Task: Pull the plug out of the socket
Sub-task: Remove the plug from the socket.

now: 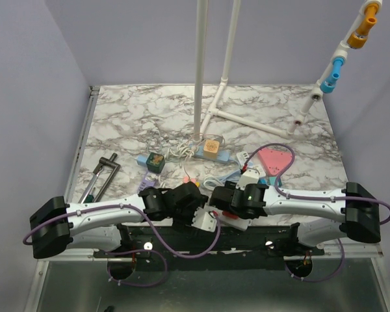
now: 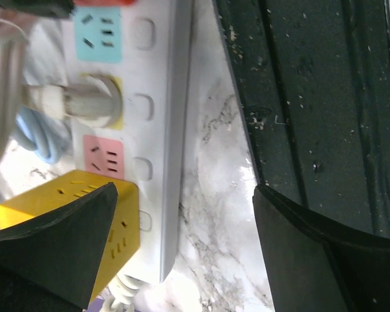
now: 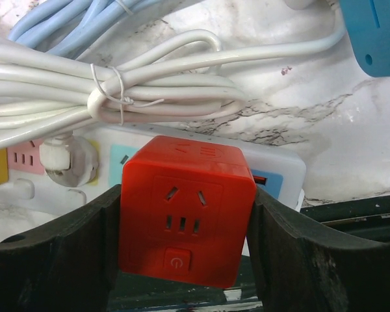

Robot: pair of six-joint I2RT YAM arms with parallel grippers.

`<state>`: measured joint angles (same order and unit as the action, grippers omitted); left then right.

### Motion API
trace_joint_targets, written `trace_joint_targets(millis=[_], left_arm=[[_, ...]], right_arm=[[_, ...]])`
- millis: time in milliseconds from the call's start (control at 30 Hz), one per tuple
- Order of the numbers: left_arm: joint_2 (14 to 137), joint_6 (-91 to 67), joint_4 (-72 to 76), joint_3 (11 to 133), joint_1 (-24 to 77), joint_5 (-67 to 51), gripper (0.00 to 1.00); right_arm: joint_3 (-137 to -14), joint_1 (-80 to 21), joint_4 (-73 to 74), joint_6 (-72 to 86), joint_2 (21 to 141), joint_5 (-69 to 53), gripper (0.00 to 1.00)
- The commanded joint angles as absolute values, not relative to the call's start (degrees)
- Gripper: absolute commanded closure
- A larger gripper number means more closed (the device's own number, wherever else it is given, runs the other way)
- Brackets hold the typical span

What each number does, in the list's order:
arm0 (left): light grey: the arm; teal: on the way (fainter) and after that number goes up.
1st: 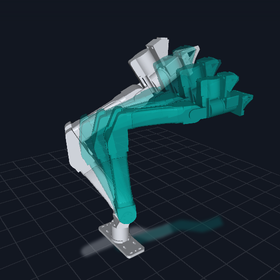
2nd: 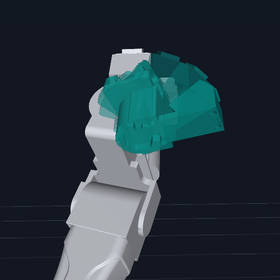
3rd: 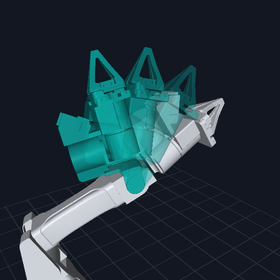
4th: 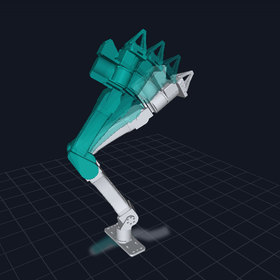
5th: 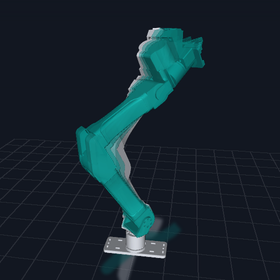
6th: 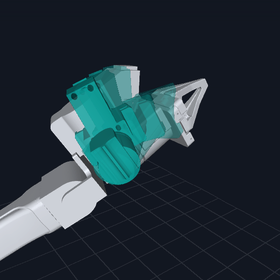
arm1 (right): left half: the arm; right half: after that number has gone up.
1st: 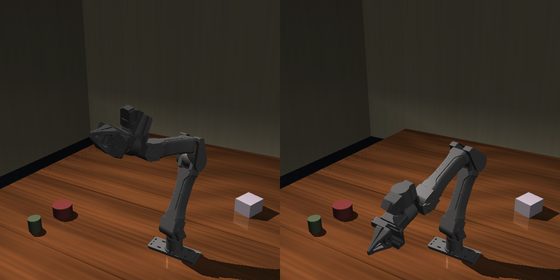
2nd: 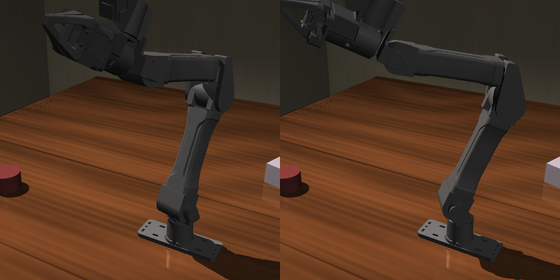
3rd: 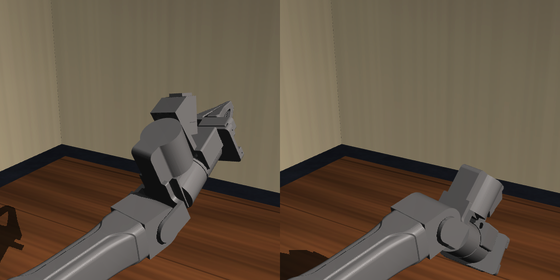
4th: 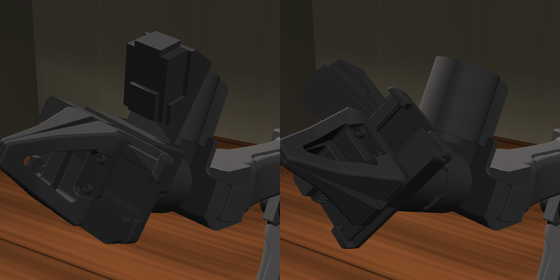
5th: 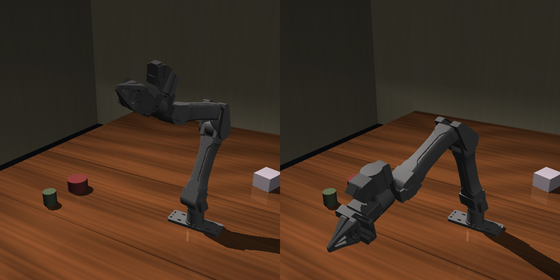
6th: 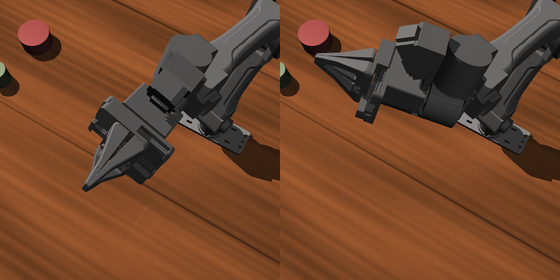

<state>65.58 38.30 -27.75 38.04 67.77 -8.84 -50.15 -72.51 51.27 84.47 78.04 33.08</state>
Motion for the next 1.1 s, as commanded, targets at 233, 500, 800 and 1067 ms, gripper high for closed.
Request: trace_joint_targets(millis=[233, 500, 800, 1067], left_arm=[[67.4, 39.0, -17.8, 34.0, 70.0, -6.5, 0.11], [65.9, 46.0, -8.4, 30.1, 73.1, 1.8, 0.09], [64.0, 47.2, -1.9, 26.7, 74.2, 8.7, 0.09], [67.3, 47.9, 3.3, 26.7, 74.2, 13.8, 0.15]], right_arm=[[-50.7, -72.4, 50.4, 81.9, 74.7, 31.9, 0.55], [-58.6, -66.5, 50.3, 74.1, 74.9, 26.5, 0.59], [-57.3, -57.3, 45.4, 65.7, 73.4, 10.4, 0.61], [-59.2, -57.1, 44.7, 62.5, 74.9, 3.3, 0.67]])
